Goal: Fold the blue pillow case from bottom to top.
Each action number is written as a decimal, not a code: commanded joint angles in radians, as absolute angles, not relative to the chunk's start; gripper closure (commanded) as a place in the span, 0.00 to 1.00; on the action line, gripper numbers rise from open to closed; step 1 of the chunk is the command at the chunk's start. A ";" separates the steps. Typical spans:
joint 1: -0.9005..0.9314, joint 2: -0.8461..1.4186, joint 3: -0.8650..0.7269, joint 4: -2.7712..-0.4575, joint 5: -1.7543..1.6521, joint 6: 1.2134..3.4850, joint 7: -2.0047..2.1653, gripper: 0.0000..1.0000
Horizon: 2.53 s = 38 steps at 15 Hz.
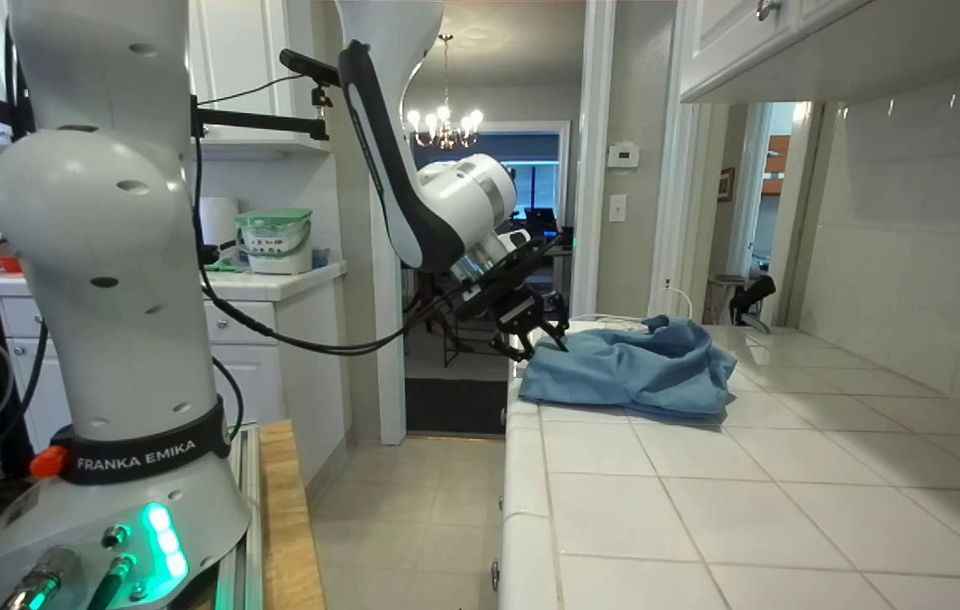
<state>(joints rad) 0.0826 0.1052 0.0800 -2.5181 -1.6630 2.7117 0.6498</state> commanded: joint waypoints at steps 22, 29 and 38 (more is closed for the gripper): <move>-0.062 0.277 -0.072 -2.311 -1.883 3.679 1.035 0.99; 0.028 0.286 -0.248 -1.980 -2.229 3.907 1.497 0.99; -0.005 0.483 -0.288 -1.614 -2.323 4.113 1.782 0.99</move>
<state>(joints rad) 0.0162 0.3591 -0.3083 -1.7207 -2.3330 4.0487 1.7428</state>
